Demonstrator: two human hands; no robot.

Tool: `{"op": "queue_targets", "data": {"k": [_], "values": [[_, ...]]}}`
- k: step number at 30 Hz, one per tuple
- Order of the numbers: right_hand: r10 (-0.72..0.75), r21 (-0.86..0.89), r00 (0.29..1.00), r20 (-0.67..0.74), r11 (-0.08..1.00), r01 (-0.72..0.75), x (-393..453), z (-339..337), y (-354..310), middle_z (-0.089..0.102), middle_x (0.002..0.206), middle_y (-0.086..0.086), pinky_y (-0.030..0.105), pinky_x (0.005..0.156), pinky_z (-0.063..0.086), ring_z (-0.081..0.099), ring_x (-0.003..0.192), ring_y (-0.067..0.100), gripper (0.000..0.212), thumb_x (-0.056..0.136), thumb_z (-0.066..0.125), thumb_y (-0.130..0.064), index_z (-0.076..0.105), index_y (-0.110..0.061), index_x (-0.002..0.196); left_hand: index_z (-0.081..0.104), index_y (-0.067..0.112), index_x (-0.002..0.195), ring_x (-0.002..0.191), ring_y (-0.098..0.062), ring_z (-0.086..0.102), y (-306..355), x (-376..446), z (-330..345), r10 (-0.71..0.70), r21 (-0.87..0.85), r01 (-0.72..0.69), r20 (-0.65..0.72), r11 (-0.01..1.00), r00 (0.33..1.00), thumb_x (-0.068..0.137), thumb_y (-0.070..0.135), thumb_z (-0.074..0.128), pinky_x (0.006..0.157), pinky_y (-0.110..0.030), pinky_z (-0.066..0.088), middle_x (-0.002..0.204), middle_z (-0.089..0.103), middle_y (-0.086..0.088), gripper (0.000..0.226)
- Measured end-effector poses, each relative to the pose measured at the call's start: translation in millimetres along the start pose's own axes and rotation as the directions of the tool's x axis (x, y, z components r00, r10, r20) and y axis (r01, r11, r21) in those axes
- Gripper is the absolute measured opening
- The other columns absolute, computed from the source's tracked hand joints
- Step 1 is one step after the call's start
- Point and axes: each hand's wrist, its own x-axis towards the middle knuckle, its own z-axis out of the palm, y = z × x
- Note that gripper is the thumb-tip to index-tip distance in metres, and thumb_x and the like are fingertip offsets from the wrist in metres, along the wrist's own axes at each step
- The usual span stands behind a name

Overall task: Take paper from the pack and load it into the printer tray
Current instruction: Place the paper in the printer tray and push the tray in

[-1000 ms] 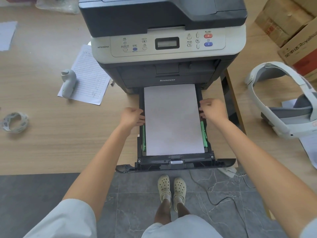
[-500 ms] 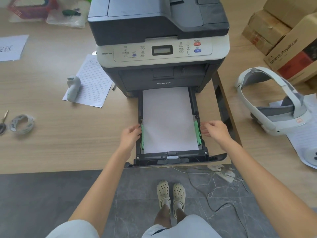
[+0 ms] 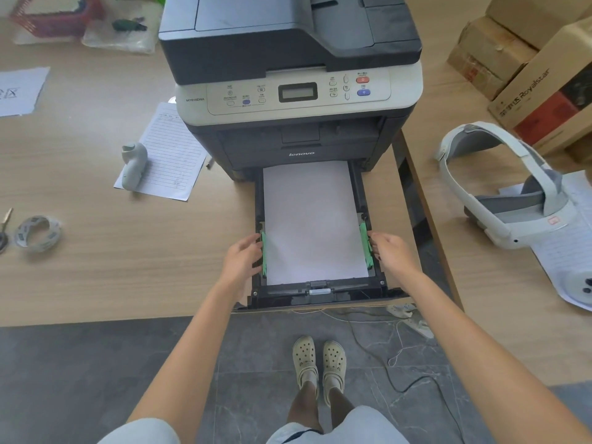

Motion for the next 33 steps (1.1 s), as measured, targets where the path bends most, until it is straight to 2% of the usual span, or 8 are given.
{"op": "queue_targets", "data": {"k": [6, 9, 14, 16, 18, 22, 27, 33], "values": [[0.097, -0.009, 0.995, 0.004, 0.995, -0.097, 15.4, -3.4, -7.9, 0.059, 0.126, 0.018, 0.041, 0.096, 0.046, 0.059, 0.107, 0.031, 0.047, 0.096, 0.031, -0.041, 0.056, -0.011, 0.123, 0.046, 0.011, 0.132, 0.117, -0.031, 0.055, 7.7, 8.9, -10.2, -0.087, -0.06, 0.09, 0.054, 0.994, 0.995, 0.096, 0.005, 0.037, 0.094, -0.045, 0.048, 0.134, 0.053, -0.016, 0.037], [0.145, 0.073, 0.989, 0.017, 0.987, -0.146, 20.5, -3.8, -12.7, 0.054, 0.132, 0.015, 0.035, 0.087, 0.048, 0.056, 0.112, 0.031, 0.05, 0.097, 0.029, -0.041, 0.053, -0.008, 0.125, 0.048, 0.01, 0.131, 0.116, -0.03, 0.055, 5.5, 11.1, -11.7, -0.101, -0.096, 0.106, 0.056, 0.99, 0.993, 0.096, 0.008, 0.036, 0.095, -0.046, 0.048, 0.134, 0.053, -0.016, 0.036], [0.213, 0.175, 0.975, 0.063, 0.96, -0.22, 18.4, -9.9, -16.9, 0.054, 0.13, 0.019, 0.036, 0.088, 0.047, 0.056, 0.108, 0.029, 0.046, 0.099, 0.029, -0.035, 0.053, -0.005, 0.125, 0.051, 0.008, 0.127, 0.119, -0.031, 0.053, 6.1, 10.7, -13.6, -0.095, -0.064, 0.099, 0.067, 0.993, 0.993, 0.096, 0.003, 0.037, 0.096, -0.047, 0.047, 0.135, 0.053, -0.016, 0.035], [0.176, 0.136, 0.981, 0.077, 0.973, -0.185, 15.2, -11.5, -15.0, 0.053, 0.133, 0.018, 0.034, 0.088, 0.047, 0.056, 0.107, 0.026, 0.037, 0.097, 0.04, -0.021, 0.05, -0.005, 0.129, 0.049, 0.005, 0.129, 0.119, -0.03, 0.053, 2.3, 9.1, -9.9, -0.043, -0.002, 0.044, 0.051, 0.999, 0.998, 0.092, -0.005, 0.041, 0.095, -0.044, 0.047, 0.136, 0.051, -0.016, 0.039], [0.097, -0.009, 0.992, 0.084, 0.995, -0.097, 14.0, -13.0, -9.6, 0.054, 0.133, 0.016, 0.033, 0.09, 0.049, 0.056, 0.108, 0.024, 0.04, 0.091, 0.052, -0.006, 0.049, -0.007, 0.131, 0.05, 0.005, 0.128, 0.113, -0.029, 0.056, -1.6, 7.1, -3.1, 0.034, 0.099, -0.035, 0.005, 0.994, 0.999, 0.087, -0.009, 0.048, 0.09, -0.04, 0.049, 0.135, 0.052, -0.017, 0.044], [-0.03, -0.224, 0.999, 0.025, 0.974, 0.035, 11.3, -10.3, -6.7, 0.062, 0.124, 0.015, 0.034, 0.093, 0.047, 0.058, 0.112, 0.027, 0.054, 0.078, 0.068, -0.002, 0.052, -0.009, 0.129, 0.055, 0.002, 0.125, 0.108, -0.028, 0.062, -5.1, 1.8, 15.4, 0.186, 0.355, -0.123, -0.15, 0.927, 0.971, 0.076, -0.016, 0.053, 0.088, -0.029, 0.049, 0.125, 0.061, -0.018, 0.051], [-0.091, -0.252, 0.996, -0.021, 0.964, 0.083, 7.3, -7.5, -7.9, 0.064, 0.119, 0.016, 0.025, 0.079, 0.044, 0.061, 0.106, 0.028, 0.054, 0.078, 0.069, 0.0, 0.053, -0.007, 0.129, 0.055, 0.002, 0.124, 0.109, -0.029, 0.061, -10.0, 1.8, 23.1, 0.288, 0.476, -0.173, -0.179, 0.862, 0.941, 0.074, -0.016, 0.052, 0.092, -0.034, 0.051, 0.122, 0.061, -0.02, 0.053], [-0.143, -0.316, 0.989, -0.036, 0.941, 0.124, 6.1, -4.7, -8.0, 0.064, 0.119, 0.018, 0.028, 0.082, 0.047, 0.061, 0.106, 0.029, 0.053, 0.078, 0.067, 0.001, 0.052, -0.005, 0.129, 0.056, 0.004, 0.124, 0.099, -0.03, 0.064, -6.3, 3.2, 23.7, 0.309, 0.558, -0.165, -0.174, 0.814, 0.935, 0.074, -0.016, 0.053, 0.081, -0.029, 0.05, 0.119, 0.063, -0.02, 0.054]]}}
